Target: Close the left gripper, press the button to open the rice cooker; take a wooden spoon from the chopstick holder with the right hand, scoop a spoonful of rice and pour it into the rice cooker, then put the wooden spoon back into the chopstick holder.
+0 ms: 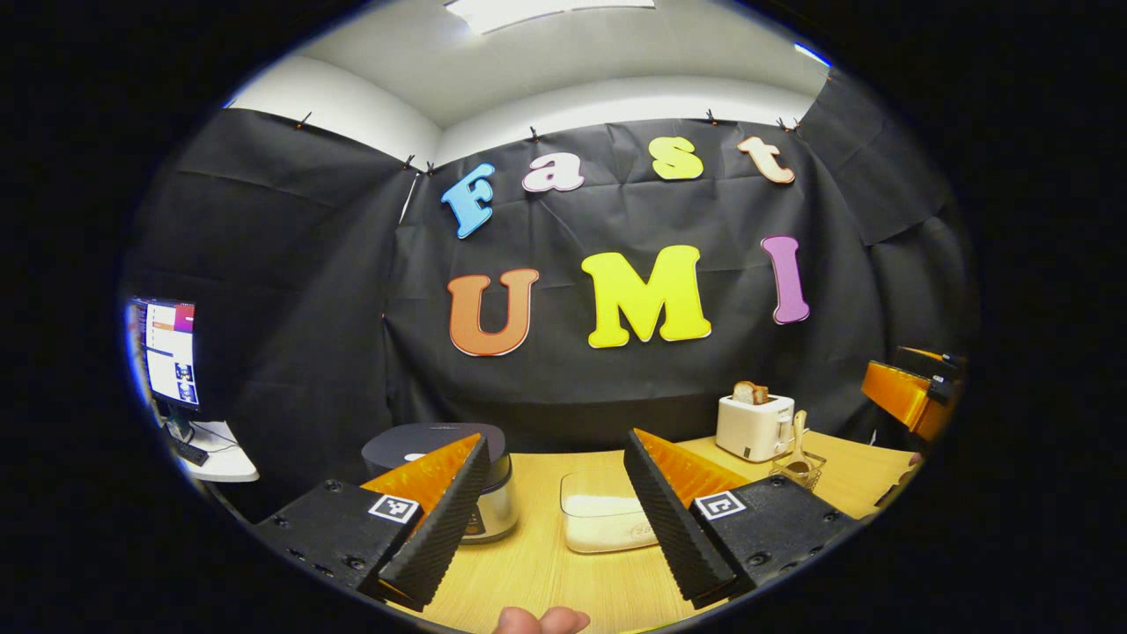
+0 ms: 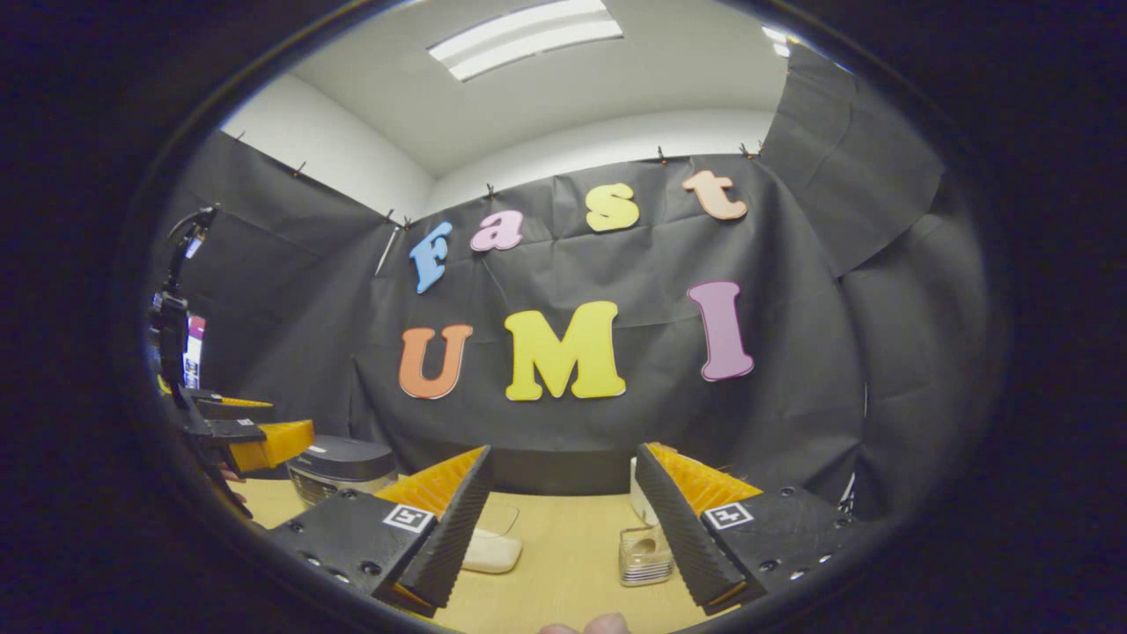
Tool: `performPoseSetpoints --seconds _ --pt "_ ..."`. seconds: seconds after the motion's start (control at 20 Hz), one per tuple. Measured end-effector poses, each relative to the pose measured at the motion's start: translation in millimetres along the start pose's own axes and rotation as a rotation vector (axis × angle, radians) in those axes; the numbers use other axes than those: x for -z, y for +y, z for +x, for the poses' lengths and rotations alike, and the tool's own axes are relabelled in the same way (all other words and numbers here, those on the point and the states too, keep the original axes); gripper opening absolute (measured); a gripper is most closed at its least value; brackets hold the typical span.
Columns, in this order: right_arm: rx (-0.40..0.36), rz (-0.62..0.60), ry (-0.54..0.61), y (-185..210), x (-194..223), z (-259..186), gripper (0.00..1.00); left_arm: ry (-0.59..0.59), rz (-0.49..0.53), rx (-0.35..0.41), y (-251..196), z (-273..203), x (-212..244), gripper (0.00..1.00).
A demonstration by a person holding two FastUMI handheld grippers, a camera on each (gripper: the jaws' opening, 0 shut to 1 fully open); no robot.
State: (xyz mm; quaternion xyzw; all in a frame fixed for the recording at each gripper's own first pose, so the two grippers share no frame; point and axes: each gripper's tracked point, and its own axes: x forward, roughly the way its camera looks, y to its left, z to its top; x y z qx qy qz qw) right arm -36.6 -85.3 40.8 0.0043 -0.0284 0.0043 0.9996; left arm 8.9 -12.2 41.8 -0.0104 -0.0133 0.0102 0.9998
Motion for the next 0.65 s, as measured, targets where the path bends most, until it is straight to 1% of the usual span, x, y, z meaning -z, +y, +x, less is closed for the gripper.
performPoseSetpoints --seconds 0.1,0.2,0.35,0.4,0.45,0.5,0.6,0.65 --pt "0.008 -0.015 0.010 8 3 -4 0.95 -0.022 -0.017 0.022 -8 -8 1 0.98" --pt "0.020 -0.036 0.011 15 5 -9 0.95 -0.013 -0.024 0.037 -11 -13 11 0.98" --pt "0.021 -0.052 0.001 30 5 -15 0.95 0.009 -0.020 0.032 -4 -12 20 0.98" --pt "0.024 -0.059 0.002 33 6 -18 0.92 0.015 -0.030 0.030 -3 -11 21 0.98" --pt "0.026 -0.063 0.003 36 6 -19 0.92 0.023 -0.035 0.041 -5 -11 22 0.98" --pt "0.030 -0.069 0.007 37 6 -19 0.95 0.020 -0.036 0.035 -1 -13 21 0.98" --pt "0.036 -0.081 0.021 39 10 -22 0.96 -0.005 -0.011 0.009 12 -12 17 0.98" --pt "0.039 -0.082 0.033 40 13 -22 0.96 0.002 0.002 -0.011 20 -10 20 0.97"
